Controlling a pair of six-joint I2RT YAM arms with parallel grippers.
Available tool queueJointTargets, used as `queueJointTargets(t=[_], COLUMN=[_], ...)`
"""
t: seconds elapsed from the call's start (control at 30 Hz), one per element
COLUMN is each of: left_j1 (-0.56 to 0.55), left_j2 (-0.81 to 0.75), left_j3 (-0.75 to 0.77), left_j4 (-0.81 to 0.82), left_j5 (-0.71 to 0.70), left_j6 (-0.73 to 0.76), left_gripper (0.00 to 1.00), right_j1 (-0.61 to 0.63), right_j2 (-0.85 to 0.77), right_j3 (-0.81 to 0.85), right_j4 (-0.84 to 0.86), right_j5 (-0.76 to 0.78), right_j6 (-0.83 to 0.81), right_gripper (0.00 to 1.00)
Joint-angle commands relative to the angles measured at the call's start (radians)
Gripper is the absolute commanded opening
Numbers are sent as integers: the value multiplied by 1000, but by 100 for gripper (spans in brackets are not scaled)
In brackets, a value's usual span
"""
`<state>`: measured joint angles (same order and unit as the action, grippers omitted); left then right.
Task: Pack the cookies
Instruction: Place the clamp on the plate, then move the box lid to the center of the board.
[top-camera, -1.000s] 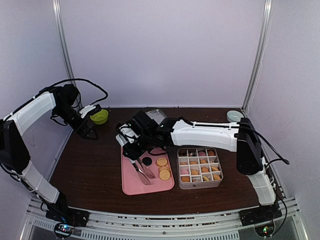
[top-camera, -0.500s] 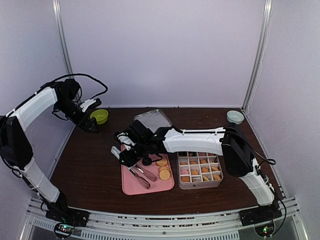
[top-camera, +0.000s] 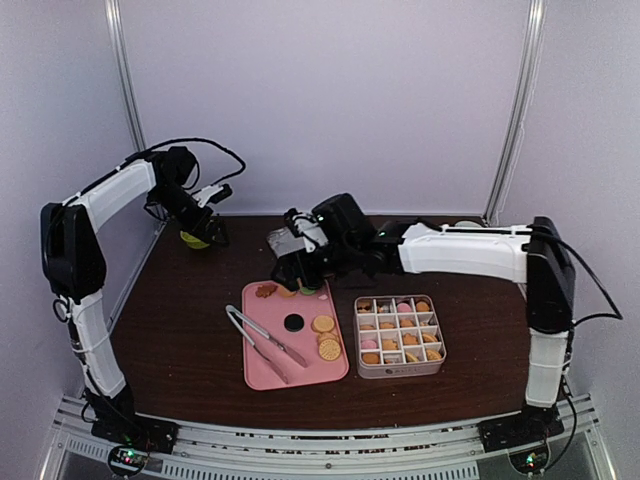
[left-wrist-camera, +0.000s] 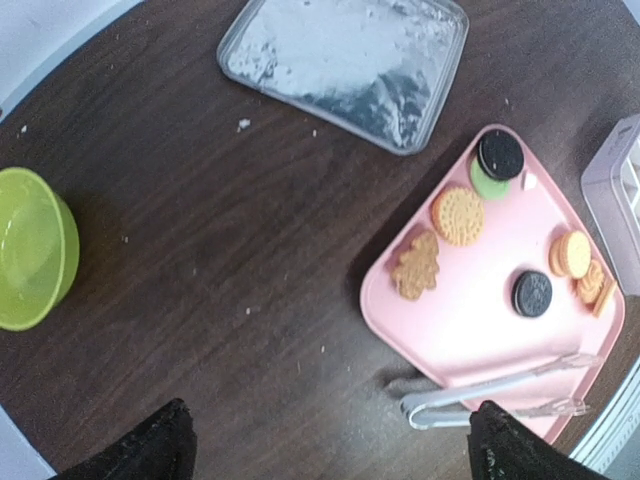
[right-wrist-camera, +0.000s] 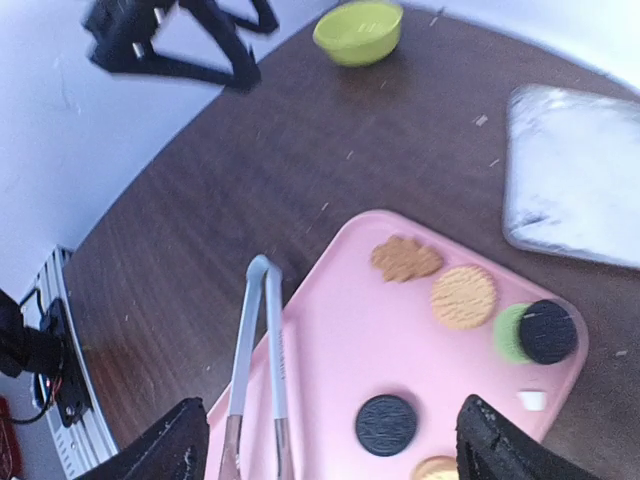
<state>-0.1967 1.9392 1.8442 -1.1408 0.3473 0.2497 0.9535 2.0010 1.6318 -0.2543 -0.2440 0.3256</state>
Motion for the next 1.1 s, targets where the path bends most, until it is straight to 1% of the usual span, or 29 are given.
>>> queueJointTargets(t=[0.0,0.1,0.2,0.27,0.37,0.53,0.7,0.77,0.83,0.9,0.97,1.07], left_j1=[-49,-90,-141,-168,-188,-198,-198,-198,-197,-196,-197,-199], left_j2=[123,260,373,432,511,591,637,647,656,668,684,705], left_j3=[157,310,427,470,530,552,578,580,580,582,592,615], left_j4=[75,76,92,124,157,177,193,191,187,187,184,179], left_j5=[24,22,-24,-57,-105,-120,-139,-131,-145,-157,-161,-161], left_j6=[-117,-185,-237,-271,-328,-371,-389,-387,-380,-377,-380,-378], left_gripper=[98,98,98,98,98,98,97,96,95,93,90,79], right_j1=[-41,-64,-70,-71,-71,-72,-85,-118,-154,-173,-174,-178], right_j2=[-262,-396,-485,-529,-585,-593,-539,-475,-363,-288,-244,-202], right_j3=[-204,-348,-447,-506,-580,-618,-559,-484,-374,-273,-212,-168], right_j4=[106,84,36,24,24,5,-2,-9,-55,-100,-109,-103], right_j5=[228,396,517,553,569,625,642,617,589,574,565,564], right_j6=[16,28,44,63,102,130,103,80,66,47,18,4], right_gripper=[86,86,85,85,84,84,84,82,81,80,80,80])
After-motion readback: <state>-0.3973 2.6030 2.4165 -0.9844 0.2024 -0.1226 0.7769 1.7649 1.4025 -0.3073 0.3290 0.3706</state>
